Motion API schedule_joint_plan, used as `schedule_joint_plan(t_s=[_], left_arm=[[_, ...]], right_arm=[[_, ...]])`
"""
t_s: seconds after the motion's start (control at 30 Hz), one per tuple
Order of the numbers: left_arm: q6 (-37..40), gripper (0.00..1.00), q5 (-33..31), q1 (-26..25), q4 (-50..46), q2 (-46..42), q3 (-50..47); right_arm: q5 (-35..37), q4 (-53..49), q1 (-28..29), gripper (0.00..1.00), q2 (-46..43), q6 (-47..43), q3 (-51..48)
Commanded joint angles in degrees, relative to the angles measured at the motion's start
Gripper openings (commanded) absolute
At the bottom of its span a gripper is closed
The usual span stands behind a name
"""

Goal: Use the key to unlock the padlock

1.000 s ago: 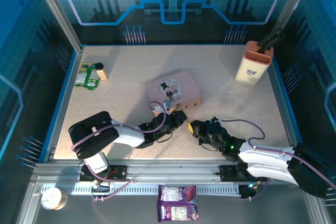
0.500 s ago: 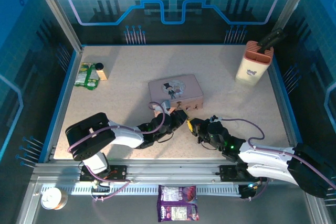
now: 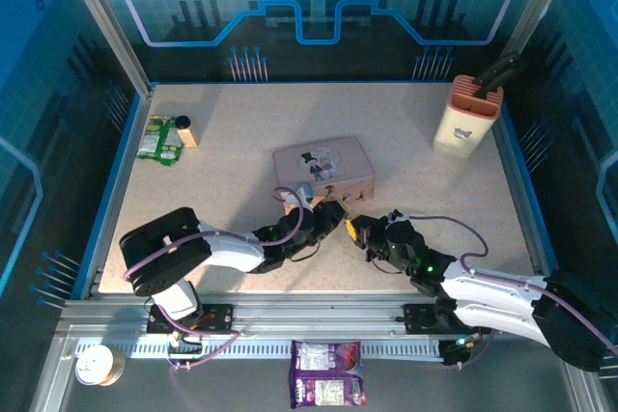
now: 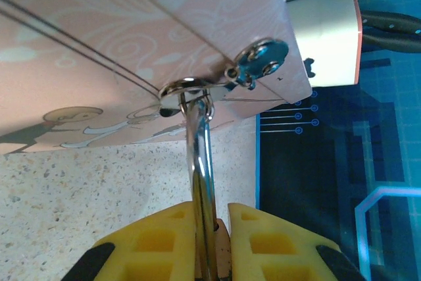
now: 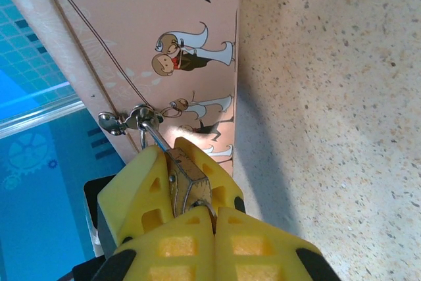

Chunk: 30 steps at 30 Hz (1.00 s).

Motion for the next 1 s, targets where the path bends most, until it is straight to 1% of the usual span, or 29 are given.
schedule_joint_plan(t_s=[0.0,0.1,0.2,0.23,0.27,0.3,0.33,0.37,0.43,0.5,0.53,0.6,0.67,0.73,0.83,0.97], left_arm=[[0.2,0.00,4.0,-2.6,7.8,-3.6,3.1],[0.3,0.00,4.1,-2.7,7.2,-3.7,3.4],[-0.1,0.00,3.2,-2.6,4.3,-4.4,3.5],[-0.7,0.00,3.0,-2.4,0.6,-5.4,4.0],[-1.1,0.00,2.8,-2.0,-4.6,-6.4,4.7],[-1.0,0.00,2.5,-1.8,-8.7,-7.2,5.6],[-0.7,0.00,1.9,-1.5,-12.1,-8.2,6.1],[-0.5,0.00,1.2,-1.5,-14.1,-9.0,6.1],[0.9,0.00,1.1,-1.0,-13.8,-9.8,5.4],[0.7,0.00,1.0,-0.4,-13.7,-10.3,4.6],[0.3,0.00,0.7,-0.1,-13.9,-10.5,4.2],[-0.2,0.00,1.2,0.5,-13.9,-10.4,4.0],[-0.6,0.00,1.8,0.9,-14.4,-10.4,4.2],[-0.5,0.00,2.3,1.1,-14.9,-10.6,4.6],[-0.1,0.00,2.4,1.2,-15.3,-11.2,4.7],[0.0,0.00,2.2,1.5,-15.4,-12.1,3.7]], right_arm=[[1.5,-1.4,-2.4,0.00,-0.3,-2.4,2.2],[-0.7,-0.2,-3.3,0.01,0.8,-5.0,3.2],[-4.5,0.5,-4.8,0.17,1.2,-8.3,3.1],[-6.5,0.2,-5.8,0.20,0.6,-11.2,2.9],[-9.4,-2.8,-7.4,0.24,-0.9,-14.4,3.1],[-11.6,-8.0,-8.7,0.28,-2.8,-17.4,3.9],[-12.1,-16.6,-9.6,0.35,-5.8,-21.3,5.2],[-11.0,-24.0,-9.8,0.43,-8.9,-25.6,6.4],[-8.1,-36.4,-10.0,0.51,-14.0,-33.1,8.2],[-5.5,-42.7,-10.3,0.56,-18.0,-40.4,9.6],[-4.2,-45.3,-10.3,0.58,-19.4,-44.2,10.2],[-3.7,-45.2,-10.1,0.59,-20.4,-53.7,11.2],[-3.8,-45.8,-9.5,0.57,-20.0,-62.3,12.9],[-3.6,-45.6,-7.6,0.54,-18.9,-71.6,14.7],[-0.1,-42.4,-1.7,0.53,-17.2,-83.5,15.5],[8.1,-35.6,7.0,0.54,-14.8,-95.1,14.3]])
